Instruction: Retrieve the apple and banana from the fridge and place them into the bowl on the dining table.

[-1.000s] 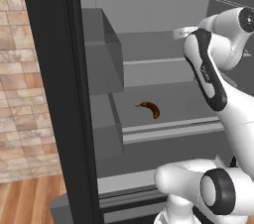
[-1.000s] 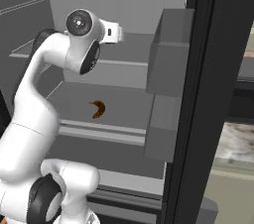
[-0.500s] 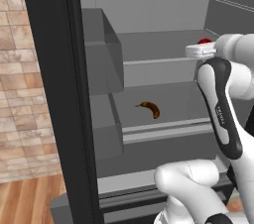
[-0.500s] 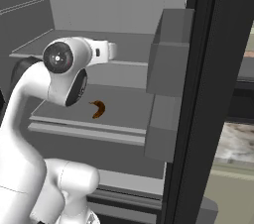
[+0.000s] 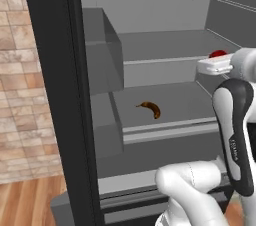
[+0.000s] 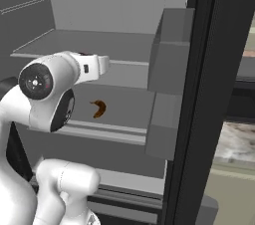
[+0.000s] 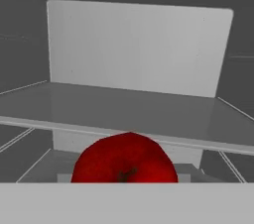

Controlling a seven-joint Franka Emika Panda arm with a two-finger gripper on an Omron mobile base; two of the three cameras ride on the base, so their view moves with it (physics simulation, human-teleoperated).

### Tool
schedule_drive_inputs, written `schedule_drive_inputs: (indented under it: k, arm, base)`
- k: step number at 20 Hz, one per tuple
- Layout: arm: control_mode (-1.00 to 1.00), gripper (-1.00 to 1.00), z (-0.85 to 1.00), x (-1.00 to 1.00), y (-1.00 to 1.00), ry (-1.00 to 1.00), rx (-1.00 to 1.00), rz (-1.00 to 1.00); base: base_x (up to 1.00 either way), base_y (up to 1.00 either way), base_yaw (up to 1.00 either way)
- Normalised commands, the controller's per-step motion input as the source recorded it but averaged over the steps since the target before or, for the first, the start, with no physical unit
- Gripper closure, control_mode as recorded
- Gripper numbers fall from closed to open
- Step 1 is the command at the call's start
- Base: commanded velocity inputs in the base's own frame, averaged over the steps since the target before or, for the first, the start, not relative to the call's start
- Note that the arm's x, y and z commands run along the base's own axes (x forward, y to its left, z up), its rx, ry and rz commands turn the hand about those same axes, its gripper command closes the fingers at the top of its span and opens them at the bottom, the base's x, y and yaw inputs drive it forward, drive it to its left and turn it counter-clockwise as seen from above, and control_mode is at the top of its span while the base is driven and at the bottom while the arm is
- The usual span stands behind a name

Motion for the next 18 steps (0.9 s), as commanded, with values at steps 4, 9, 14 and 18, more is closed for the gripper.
schedule_drive_inputs:
  k: [4, 9, 14, 18]
  arm:
    - [1.0, 1.0, 0.0, 0.0, 0.0, 0.0, 0.0, 0.0]
    - [1.0, 1.0, 0.0, 0.0, 0.0, 0.0, 0.0, 0.0]
    - [1.0, 1.0, 0.0, 0.0, 0.0, 0.0, 0.0, 0.0]
    - [1.0, 1.0, 0.0, 0.0, 0.0, 0.0, 0.0, 0.0]
  base:
    - [-0.89, 0.0, 0.0]
    - [-0.98, 0.0, 0.0]
    - [-0.99, 0.0, 0.0]
    - [-0.96, 0.0, 0.0]
